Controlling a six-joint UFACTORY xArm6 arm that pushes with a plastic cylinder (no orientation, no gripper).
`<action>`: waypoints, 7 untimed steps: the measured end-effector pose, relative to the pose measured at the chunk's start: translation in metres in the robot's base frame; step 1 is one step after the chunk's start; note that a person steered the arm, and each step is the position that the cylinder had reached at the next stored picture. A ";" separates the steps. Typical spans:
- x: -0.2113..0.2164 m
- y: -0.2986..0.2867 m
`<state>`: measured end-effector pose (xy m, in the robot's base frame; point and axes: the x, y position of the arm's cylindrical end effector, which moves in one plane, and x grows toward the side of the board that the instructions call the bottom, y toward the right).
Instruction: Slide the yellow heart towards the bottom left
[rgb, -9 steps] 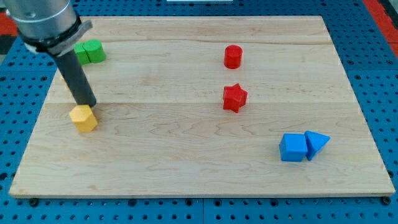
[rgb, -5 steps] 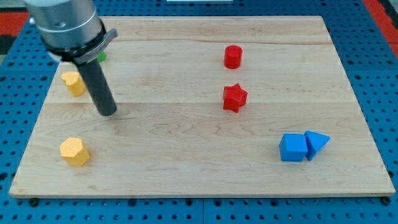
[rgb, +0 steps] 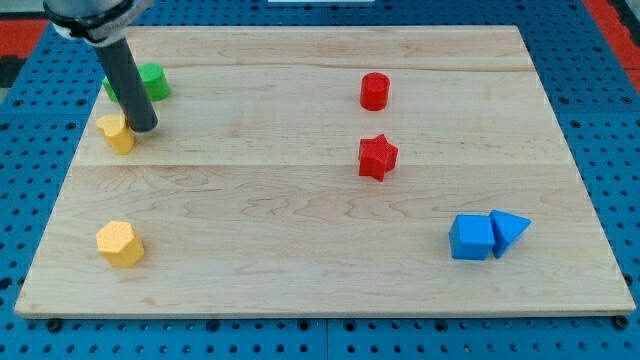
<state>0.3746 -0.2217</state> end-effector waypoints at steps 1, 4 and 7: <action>-0.015 0.000; 0.030 -0.021; 0.059 -0.047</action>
